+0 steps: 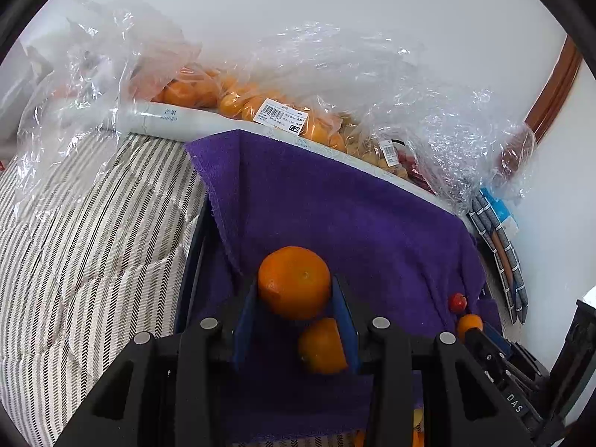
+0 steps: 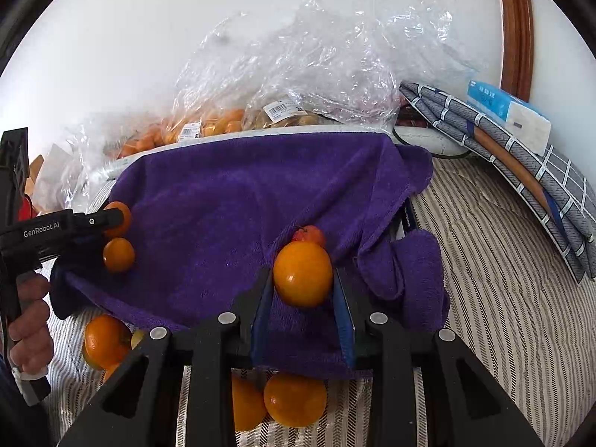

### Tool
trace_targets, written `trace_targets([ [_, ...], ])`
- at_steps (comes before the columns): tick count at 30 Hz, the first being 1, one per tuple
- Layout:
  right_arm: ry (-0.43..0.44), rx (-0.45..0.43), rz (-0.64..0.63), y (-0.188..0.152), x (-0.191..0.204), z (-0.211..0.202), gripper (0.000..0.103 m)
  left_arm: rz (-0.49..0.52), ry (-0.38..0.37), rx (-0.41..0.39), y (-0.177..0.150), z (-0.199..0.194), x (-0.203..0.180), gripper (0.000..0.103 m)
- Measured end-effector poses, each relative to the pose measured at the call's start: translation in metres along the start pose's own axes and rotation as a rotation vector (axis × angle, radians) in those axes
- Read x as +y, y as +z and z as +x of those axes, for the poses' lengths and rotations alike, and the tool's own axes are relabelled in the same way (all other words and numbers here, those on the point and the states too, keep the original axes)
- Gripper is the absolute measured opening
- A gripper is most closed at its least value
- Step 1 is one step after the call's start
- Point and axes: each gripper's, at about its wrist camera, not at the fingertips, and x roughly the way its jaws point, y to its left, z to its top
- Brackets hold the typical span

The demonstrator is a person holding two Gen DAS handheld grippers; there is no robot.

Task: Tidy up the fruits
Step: 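Open both grippers to release the oranges on the purple towel, then grasp a large orange with the right gripper while the left grasps a green fruit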

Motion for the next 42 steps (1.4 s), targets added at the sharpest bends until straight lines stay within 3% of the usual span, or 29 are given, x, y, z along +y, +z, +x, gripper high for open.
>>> trace_targets([
  [4, -0.008, -0.035, 0.013, 0.000, -0.004, -0.004, 0.047, 0.021, 0.002, -0.006, 0.000, -0.001, -0.002, 0.040],
  [6, -0.013, -0.043, 0.042, 0.000, -0.008, -0.005, 0.048, 0.028, 0.005, -0.005, 0.000, -0.001, -0.001, 0.046],
  [9, 0.023, -0.039, 0.078, 0.000, -0.014, -0.006, 0.048, 0.034, 0.031, -0.026, -0.001, -0.008, 0.000, 0.046],
  [14, 0.013, -0.111, 0.089, 0.000, -0.017, -0.029, 0.048, 0.046, 0.063, -0.094, -0.003, -0.038, -0.004, 0.048],
  [19, 0.029, -0.085, 0.071, -0.014, -0.015, -0.054, 0.047, 0.056, 0.058, -0.102, -0.024, -0.069, 0.000, 0.048],
  [24, 0.025, -0.025, 0.034, -0.037, -0.007, -0.055, 0.035, 0.070, 0.074, -0.097, -0.047, -0.096, 0.010, 0.048],
  [34, 0.071, 0.086, 0.077, -0.049, -0.003, -0.024, 0.031, 0.070, 0.120, -0.076, -0.072, -0.120, 0.022, 0.048],
  [42, 0.037, -0.006, 0.045, -0.061, -0.005, -0.059, 0.031, 0.120, 0.047, 0.009, -0.094, -0.096, -0.004, 0.048],
])
